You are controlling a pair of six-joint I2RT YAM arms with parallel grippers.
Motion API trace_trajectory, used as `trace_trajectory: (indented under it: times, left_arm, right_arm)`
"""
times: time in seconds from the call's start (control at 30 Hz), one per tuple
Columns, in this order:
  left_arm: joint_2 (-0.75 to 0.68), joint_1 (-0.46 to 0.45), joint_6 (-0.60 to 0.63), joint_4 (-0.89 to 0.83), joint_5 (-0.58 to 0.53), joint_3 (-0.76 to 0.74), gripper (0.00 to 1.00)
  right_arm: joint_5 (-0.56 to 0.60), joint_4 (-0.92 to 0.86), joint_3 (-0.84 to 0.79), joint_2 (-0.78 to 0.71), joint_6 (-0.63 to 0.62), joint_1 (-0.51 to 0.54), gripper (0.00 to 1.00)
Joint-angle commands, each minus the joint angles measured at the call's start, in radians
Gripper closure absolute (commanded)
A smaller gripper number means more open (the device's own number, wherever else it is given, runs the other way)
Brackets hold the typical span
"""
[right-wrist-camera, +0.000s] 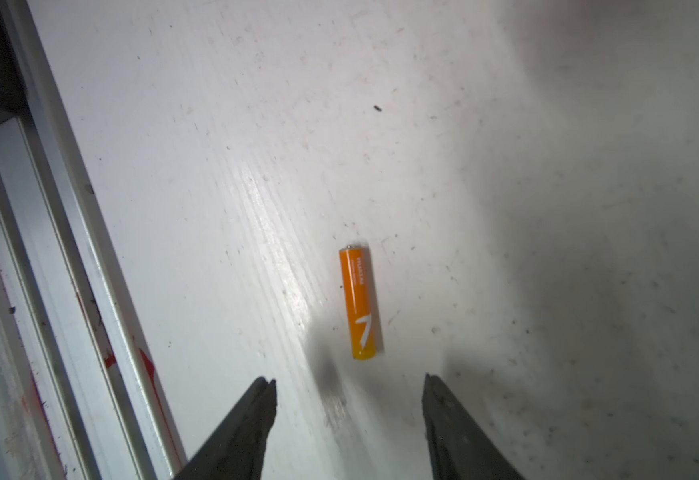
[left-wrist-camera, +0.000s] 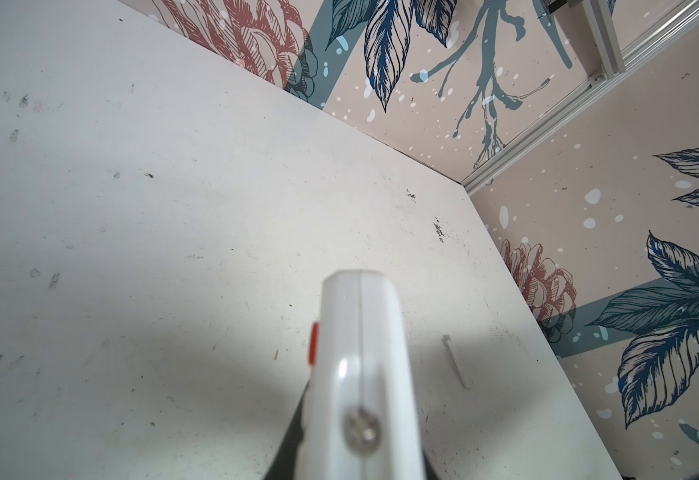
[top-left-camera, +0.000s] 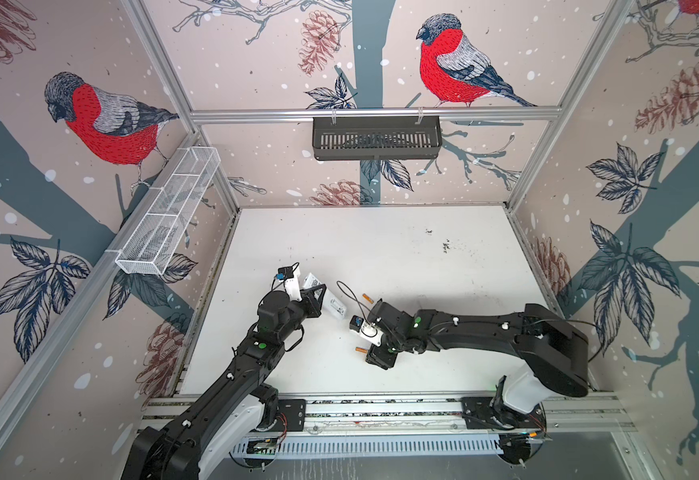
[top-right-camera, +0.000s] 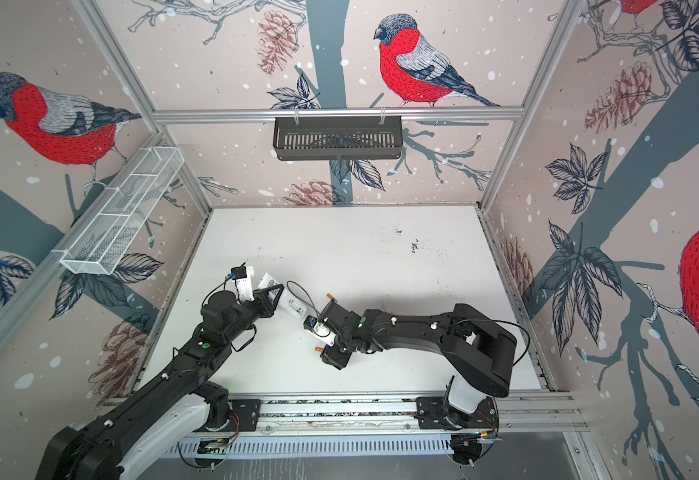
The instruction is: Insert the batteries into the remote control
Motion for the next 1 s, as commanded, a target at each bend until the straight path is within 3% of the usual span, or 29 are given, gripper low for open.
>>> trace_trajectory:
  times: [0.0,0.2,0.43,0.63,0.97]
  left_arm:
    - [-0.009,0.004,-0.008,0.027,-0.004,0.005,1.00]
    - [-0.026,0.007,-0.007,0.014,-0.011,0.006,1.00]
    - [-0.032,0.008,-0.010,0.019,-0.016,-0.001,1.00]
    - [-0.026,0.010,-0.008,0.023,-0.012,0.001,1.00]
    - [-0.028,0.014,-0.011,0.026,-0.013,-0.001,1.00]
  right_arm:
    - [0.088,0.042,0.025,0.038,0.033,0.030,0.42]
    - [0.151,0.018,0.061,0.109,0.027,0.065,0.63]
    - [0.189,-0.040,0.028,0.092,-0.013,0.076,0.83]
    - [0.269,-0.127,0.038,0.107,-0.055,0.050,0.89]
    - [0.427,-0.187,0.019,0.011,-0.121,-0.010,0.85]
